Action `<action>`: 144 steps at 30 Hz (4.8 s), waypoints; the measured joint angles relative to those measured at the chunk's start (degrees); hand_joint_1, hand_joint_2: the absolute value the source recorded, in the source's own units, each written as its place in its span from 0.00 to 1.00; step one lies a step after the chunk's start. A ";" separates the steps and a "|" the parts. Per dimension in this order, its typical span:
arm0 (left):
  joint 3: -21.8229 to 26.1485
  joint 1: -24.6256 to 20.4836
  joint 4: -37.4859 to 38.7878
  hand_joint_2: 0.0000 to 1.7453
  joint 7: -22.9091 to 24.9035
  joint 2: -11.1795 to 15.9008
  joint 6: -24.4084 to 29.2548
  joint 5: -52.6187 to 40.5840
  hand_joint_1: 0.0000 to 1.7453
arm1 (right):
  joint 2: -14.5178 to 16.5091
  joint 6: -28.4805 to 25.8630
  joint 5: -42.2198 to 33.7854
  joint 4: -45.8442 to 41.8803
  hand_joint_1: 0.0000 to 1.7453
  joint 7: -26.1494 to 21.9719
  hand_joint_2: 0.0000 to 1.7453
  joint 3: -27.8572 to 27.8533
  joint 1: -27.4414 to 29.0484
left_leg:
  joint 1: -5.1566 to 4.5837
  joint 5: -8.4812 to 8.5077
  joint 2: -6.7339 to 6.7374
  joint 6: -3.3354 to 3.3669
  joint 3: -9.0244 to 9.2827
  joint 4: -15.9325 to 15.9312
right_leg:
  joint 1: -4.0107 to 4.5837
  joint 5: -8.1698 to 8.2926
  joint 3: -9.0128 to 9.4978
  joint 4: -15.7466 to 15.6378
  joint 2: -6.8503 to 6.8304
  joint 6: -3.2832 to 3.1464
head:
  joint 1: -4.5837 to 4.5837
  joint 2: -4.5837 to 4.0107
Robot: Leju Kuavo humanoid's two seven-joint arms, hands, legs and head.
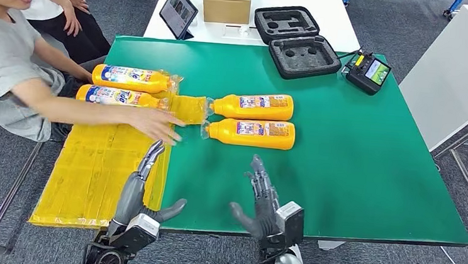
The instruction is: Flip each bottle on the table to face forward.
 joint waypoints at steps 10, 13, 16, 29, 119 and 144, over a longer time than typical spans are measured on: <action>0.02 0.30 0.87 1.00 0.45 -2.64 -1.38 2.75 0.00 | 2.46 -17.25 4.37 -0.59 0.00 0.00 1.00 -2.02 -0.12 | 0.00 0.01 0.00 -0.01 0.00 0.00 | 0.00 0.00 0.00 0.00 0.00 0.00 | 0.00 0.00; 0.03 0.09 1.24 1.00 0.79 -3.05 -1.74 2.79 0.00 | 2.34 -23.16 8.71 -2.34 0.00 0.00 1.00 -1.59 0.02 | 0.00 0.01 0.00 -0.01 0.00 0.01 | -0.01 0.00 -0.01 0.00 0.00 0.00 | 0.00 0.00; 0.02 -0.39 1.84 1.00 0.92 -3.44 -2.63 2.73 0.00 | 1.89 -30.12 18.45 -5.32 0.00 0.00 1.00 -1.02 0.54 | 0.00 0.01 0.00 -0.01 0.01 0.01 | -0.01 0.00 -0.02 0.00 0.00 0.00 | 0.00 0.00; -1.41 -3.95 6.50 1.00 0.39 -4.90 -4.99 2.71 0.00 | 5.33 -33.11 66.46 -10.84 0.00 0.15 1.00 -8.51 3.53 | 0.01 0.01 0.00 -0.01 0.01 0.00 | 0.01 0.01 -0.01 0.00 0.01 0.00 | 0.00 0.00; -6.38 -6.72 12.40 1.00 -0.32 -4.56 -5.74 0.56 0.00 | -3.44 -33.64 90.15 22.31 0.00 31.92 1.00 -0.94 -12.25 | -0.02 0.08 0.00 0.08 0.14 0.02 | -0.03 0.04 0.17 0.00 0.00 0.02 | -0.01 0.00; -6.51 -7.67 14.29 1.00 -0.90 -4.57 -5.50 1.00 0.00 | -3.68 -27.98 88.97 28.31 0.76 33.32 1.00 0.58 -17.78 | -0.02 0.07 0.02 0.08 0.42 0.01 | -0.02 0.04 0.38 -0.01 0.02 0.01 | -0.01 0.00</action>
